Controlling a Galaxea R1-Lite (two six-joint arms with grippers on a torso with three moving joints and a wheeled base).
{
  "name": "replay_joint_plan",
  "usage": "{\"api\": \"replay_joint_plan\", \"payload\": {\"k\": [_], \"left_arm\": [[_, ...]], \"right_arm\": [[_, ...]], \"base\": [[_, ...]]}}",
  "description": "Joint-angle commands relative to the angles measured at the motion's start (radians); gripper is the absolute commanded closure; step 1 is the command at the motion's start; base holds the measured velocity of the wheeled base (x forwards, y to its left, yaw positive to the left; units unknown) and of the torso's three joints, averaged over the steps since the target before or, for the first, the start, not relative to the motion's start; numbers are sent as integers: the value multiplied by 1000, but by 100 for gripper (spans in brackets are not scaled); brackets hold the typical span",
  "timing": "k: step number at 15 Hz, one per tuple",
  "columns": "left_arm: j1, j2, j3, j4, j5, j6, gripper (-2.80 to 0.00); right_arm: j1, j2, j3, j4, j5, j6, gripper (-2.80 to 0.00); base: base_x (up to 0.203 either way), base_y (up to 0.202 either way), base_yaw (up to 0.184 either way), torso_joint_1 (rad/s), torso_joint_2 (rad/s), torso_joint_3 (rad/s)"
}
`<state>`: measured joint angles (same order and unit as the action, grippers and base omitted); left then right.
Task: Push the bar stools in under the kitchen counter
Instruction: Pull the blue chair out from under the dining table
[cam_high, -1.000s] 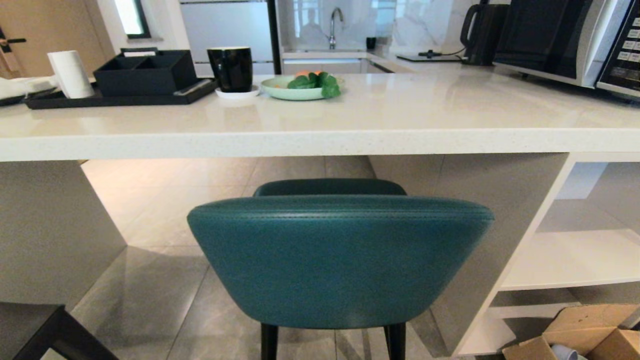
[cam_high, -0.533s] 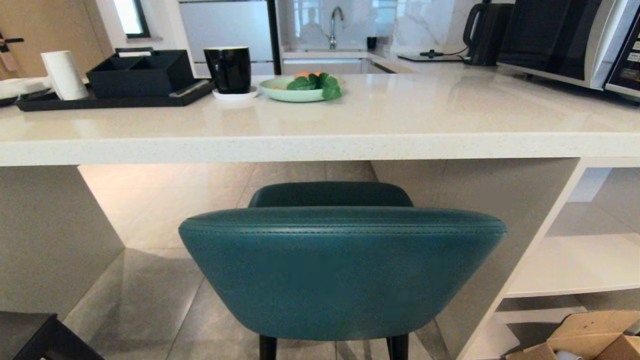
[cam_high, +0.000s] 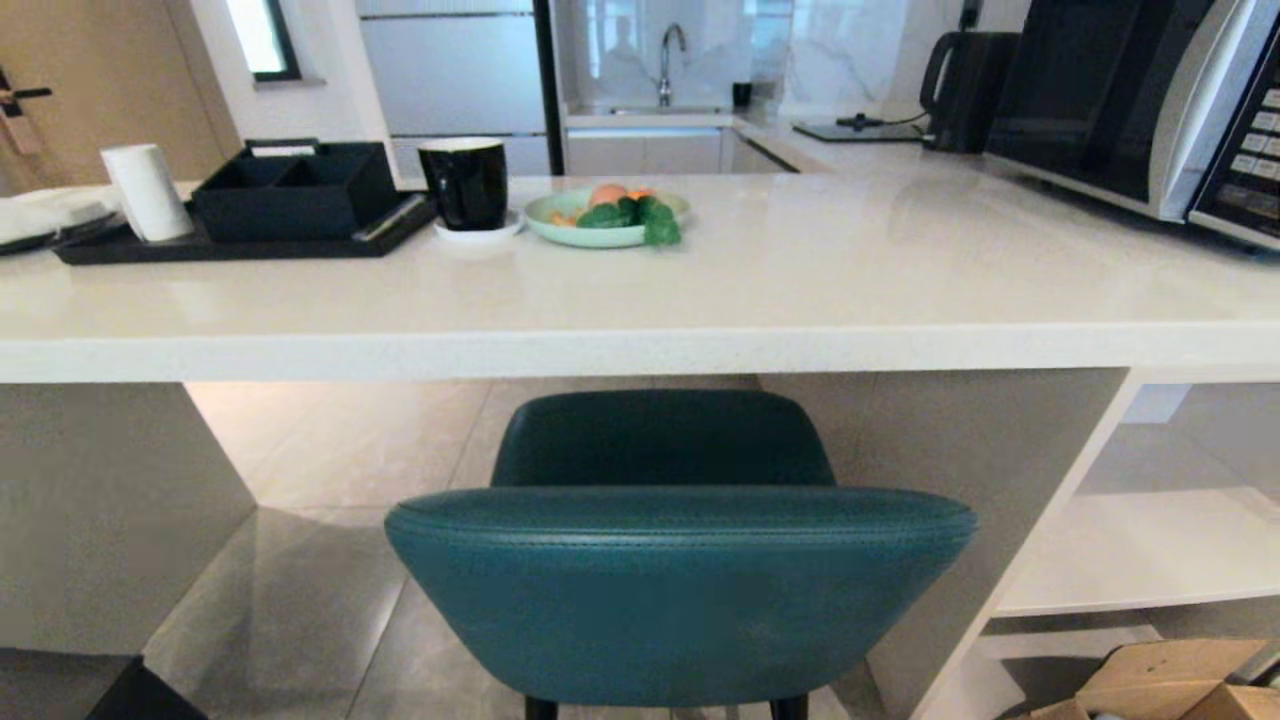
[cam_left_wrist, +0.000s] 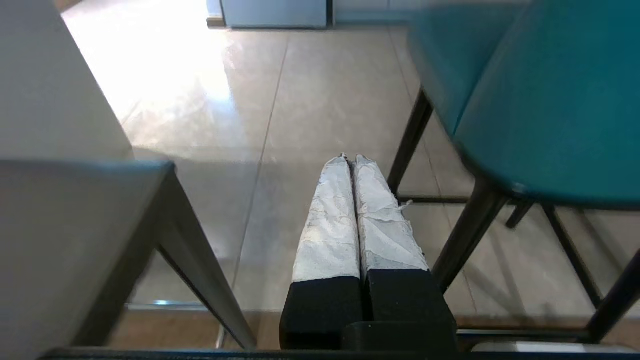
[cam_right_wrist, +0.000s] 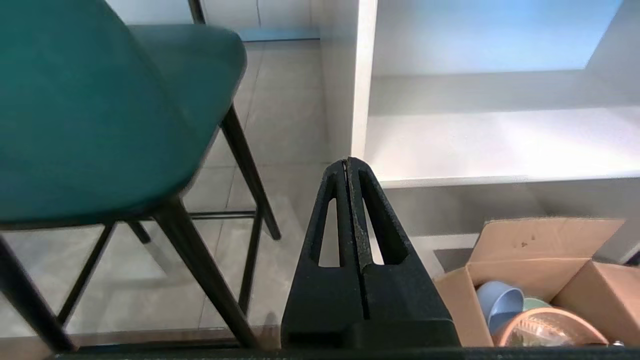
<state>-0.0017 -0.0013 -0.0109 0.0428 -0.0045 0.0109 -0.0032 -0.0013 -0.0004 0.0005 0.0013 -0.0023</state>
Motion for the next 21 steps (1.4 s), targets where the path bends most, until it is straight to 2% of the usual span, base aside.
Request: {"api": "replay_joint_plan", "payload": {"k": [1,6,16,17,19,21], "left_arm": [[0,1,0,0,0,0,0],[0,1,0,0,0,0,0],[0,1,2,0,-1,2,0],[1,0,0,0,-4,6,0],[0,0,-4,-1,-8,23,0],[0,29,-87,1,-53,7,0]], "right_arm": [[0,1,2,-1,0,0,0],[0,1,2,-1,0,1,0],[0,1,2,-2,0,1,0],[0,1,3,-1,-1,-18,0],[0,3,-1,7,34,-160,0],[1,76,-68,23,54,-135,0]], "base": [[0,0,0,178,-510,-300],[0,0,0,146,-380,-230],[0,0,0,8,-17,-11],[0,0,0,0,0,0],[0,0,0,0,0,0],[0,0,0,0,0,0]]}}
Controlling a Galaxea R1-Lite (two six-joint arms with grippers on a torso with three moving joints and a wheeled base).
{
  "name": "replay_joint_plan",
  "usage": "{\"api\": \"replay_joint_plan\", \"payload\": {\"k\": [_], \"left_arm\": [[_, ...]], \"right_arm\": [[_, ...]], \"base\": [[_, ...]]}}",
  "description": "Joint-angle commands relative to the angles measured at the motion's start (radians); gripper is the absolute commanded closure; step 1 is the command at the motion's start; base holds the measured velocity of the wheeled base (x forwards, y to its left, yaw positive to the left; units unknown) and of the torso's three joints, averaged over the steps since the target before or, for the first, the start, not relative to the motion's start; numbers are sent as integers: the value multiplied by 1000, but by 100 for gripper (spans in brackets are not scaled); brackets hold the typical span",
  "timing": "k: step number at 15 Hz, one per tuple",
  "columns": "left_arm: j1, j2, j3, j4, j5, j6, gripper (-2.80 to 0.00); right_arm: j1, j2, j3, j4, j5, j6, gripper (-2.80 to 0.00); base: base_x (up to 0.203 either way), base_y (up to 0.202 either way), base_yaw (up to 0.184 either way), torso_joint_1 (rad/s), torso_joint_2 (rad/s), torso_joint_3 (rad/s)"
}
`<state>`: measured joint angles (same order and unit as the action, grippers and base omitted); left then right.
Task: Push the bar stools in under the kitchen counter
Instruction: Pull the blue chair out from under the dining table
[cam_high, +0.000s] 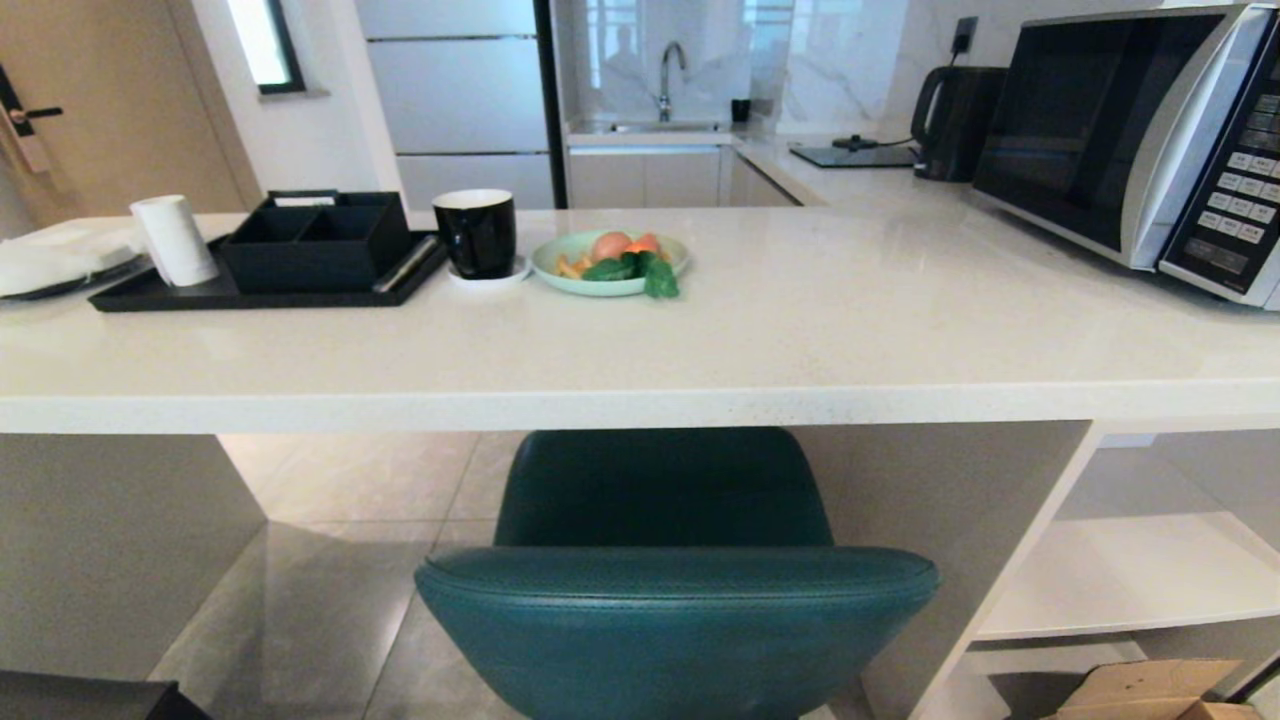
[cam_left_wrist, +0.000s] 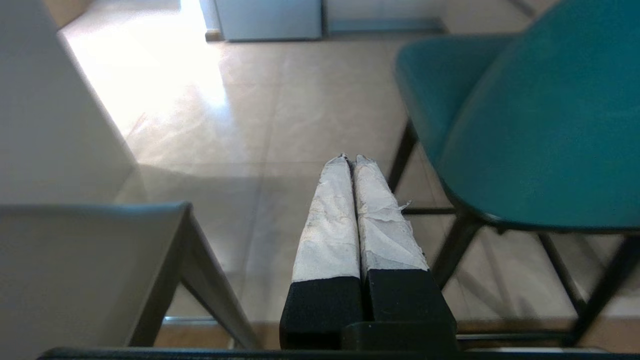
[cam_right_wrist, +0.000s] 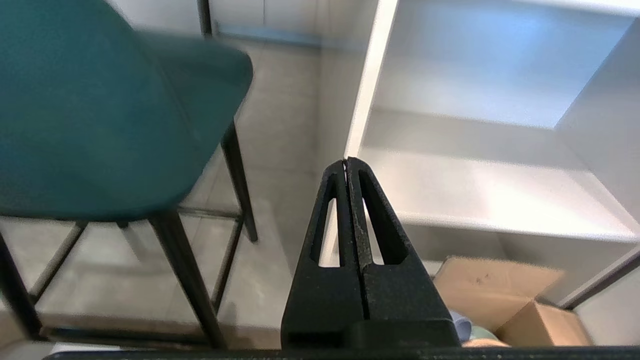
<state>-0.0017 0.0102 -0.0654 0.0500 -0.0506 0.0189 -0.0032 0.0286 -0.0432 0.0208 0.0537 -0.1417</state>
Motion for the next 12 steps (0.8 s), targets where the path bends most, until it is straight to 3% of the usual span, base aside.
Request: {"api": "replay_joint_plan", "payload": {"k": [1,3,4,12], "left_arm": [[0,78,-72,-8,-34,-25,0],[-14,267,-104,-86,-79,-55,0],[-35,375,-90,-185,-102,-65,0],[-109,1298,68,-1158,-166,-94,0]], "right_arm": [[2,122,-71,4,9,45,0],[10,285,-132,-22,29,90,0],[26,368,-139,-76,49,101,0],[149,1213,-55,-823,101,126,0]], "base": [[0,0,0,0,0,0],[0,0,0,0,0,0],[0,0,0,0,0,0],[0,0,0,0,0,0]]}}
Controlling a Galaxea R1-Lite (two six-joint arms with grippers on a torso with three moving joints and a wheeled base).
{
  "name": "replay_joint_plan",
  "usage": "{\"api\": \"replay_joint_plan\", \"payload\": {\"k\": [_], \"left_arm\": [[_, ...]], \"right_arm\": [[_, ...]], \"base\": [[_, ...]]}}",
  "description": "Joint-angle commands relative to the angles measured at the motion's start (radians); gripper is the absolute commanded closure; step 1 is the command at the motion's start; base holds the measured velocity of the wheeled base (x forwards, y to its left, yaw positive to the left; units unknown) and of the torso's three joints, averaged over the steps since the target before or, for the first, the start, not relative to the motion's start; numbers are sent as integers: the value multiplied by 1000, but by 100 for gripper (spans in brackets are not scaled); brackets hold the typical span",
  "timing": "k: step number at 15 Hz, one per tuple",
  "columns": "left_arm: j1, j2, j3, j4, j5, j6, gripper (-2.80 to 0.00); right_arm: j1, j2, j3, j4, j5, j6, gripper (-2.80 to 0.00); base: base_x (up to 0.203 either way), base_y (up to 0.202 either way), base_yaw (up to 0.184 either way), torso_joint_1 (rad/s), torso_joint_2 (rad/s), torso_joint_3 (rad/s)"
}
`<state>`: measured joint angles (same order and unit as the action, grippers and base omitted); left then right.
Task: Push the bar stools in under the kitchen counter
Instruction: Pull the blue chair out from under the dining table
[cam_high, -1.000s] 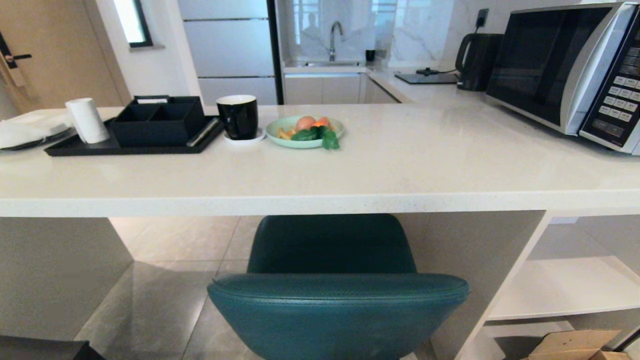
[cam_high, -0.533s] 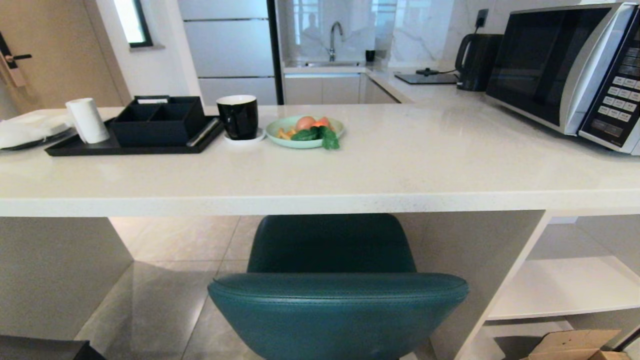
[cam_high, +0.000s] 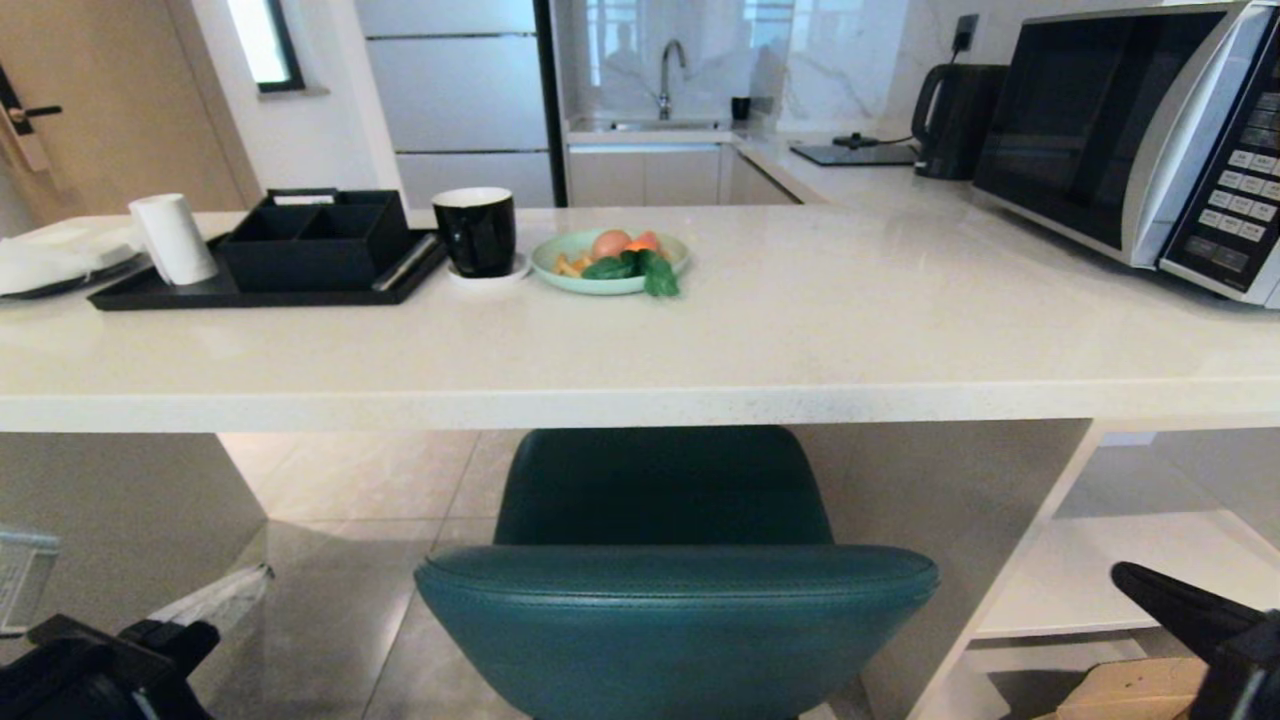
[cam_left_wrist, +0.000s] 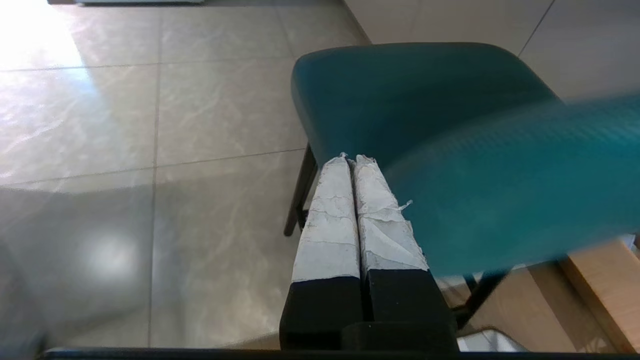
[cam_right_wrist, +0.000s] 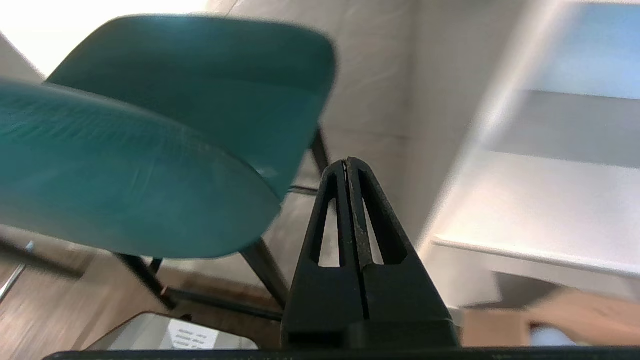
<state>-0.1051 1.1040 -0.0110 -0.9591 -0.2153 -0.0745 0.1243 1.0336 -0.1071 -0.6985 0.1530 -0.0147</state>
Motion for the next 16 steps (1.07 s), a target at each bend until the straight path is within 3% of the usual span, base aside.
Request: {"api": "replay_joint_plan", "payload": {"k": [1,4,6,9,11,16], "left_arm": [[-14,285,22,-237,-3,0,0],[-35,454,33,-384,-1,1,0],[-47,570,36,-488,16,1,0],[-99,738,20,-552,114,-1,0],[-135,742,-9,-569,167,-5,0],[-131,773,-127,-571,210,-6,0]], "right_arm": [[75,278,18,-174,2,1,0],[197,398,57,-254,2,23,0],[215,464,61,-266,4,45,0],[214,569,46,-329,-45,50,0],[213,664,49,-443,-97,53,0],[219,952,65,-805,-218,60,0]], "base": [[0,0,0,0,0,0],[0,0,0,0,0,0],[0,0,0,0,0,0],[0,0,0,0,0,0],[0,0,0,0,0,0],[0,0,0,0,0,0]]}}
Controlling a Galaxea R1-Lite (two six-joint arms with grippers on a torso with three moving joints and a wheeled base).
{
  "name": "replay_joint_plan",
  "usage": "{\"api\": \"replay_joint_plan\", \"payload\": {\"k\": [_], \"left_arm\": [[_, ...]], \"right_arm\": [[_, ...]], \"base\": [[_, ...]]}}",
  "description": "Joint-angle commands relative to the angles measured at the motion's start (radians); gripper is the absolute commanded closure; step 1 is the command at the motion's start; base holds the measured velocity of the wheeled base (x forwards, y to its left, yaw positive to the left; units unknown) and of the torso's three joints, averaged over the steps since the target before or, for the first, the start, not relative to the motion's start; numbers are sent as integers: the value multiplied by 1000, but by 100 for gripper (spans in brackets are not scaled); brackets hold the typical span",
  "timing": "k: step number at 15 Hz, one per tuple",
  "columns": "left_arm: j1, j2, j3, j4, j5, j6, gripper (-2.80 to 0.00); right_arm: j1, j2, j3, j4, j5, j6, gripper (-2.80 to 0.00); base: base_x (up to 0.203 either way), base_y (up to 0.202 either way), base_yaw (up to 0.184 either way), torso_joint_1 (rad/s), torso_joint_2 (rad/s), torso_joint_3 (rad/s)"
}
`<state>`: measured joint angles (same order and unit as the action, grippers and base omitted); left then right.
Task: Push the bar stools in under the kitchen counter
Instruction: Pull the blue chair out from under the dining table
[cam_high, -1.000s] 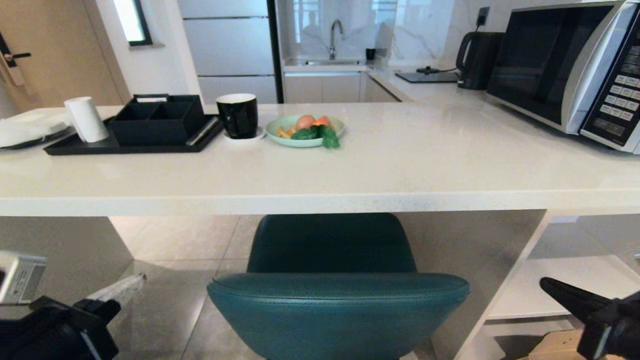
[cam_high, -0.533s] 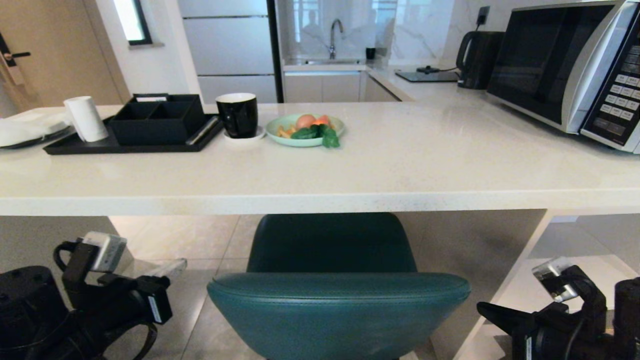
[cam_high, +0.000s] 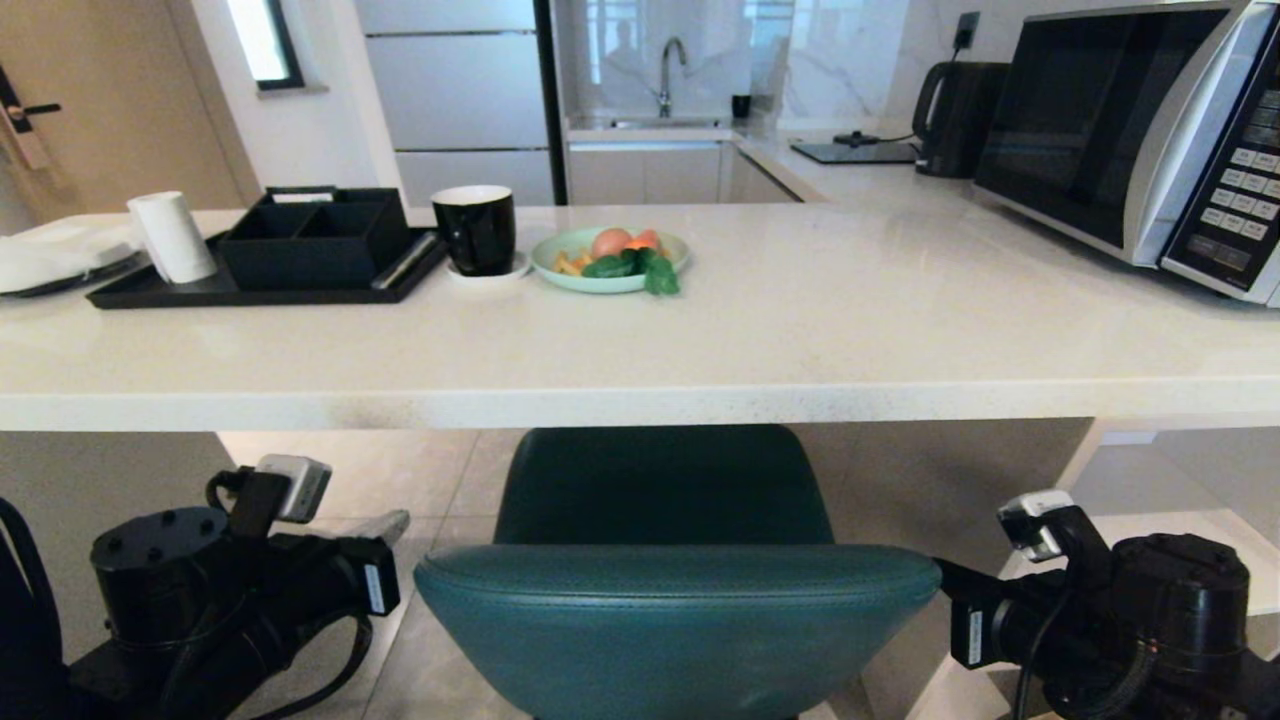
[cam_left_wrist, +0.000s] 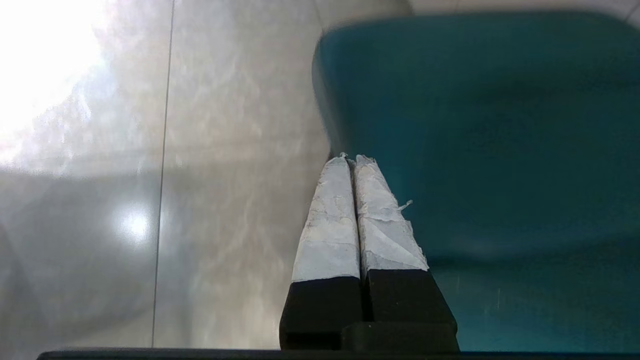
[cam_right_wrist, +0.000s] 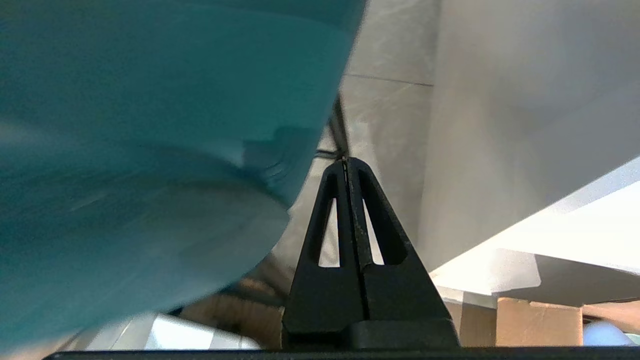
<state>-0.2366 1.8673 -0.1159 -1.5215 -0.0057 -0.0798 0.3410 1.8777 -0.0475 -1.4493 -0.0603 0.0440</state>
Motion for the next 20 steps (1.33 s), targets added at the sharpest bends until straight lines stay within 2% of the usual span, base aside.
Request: {"api": "replay_joint_plan", "payload": {"k": [1,3,11,17,20], "left_arm": [[1,22,-44,-9,1,1,0],[0,49,-64,-9,1,5,0],[8,131,-151,-9,5,4,0],[-1,179,-255,-9,90,11,0],[-28,193,-265,-9,101,23,0]], "right_arm": [[4,127,1,-77,-17,25,0],[3,128,-27,-81,-21,51,0],[2,155,-150,-81,-64,51,0],[1,178,-223,-81,-86,54,0],[7,195,-246,-81,-101,56,0]], "base": [[0,0,0,0,0,0],[0,0,0,0,0,0],[0,0,0,0,0,0],[0,0,0,0,0,0],[0,0,0,0,0,0]]}}
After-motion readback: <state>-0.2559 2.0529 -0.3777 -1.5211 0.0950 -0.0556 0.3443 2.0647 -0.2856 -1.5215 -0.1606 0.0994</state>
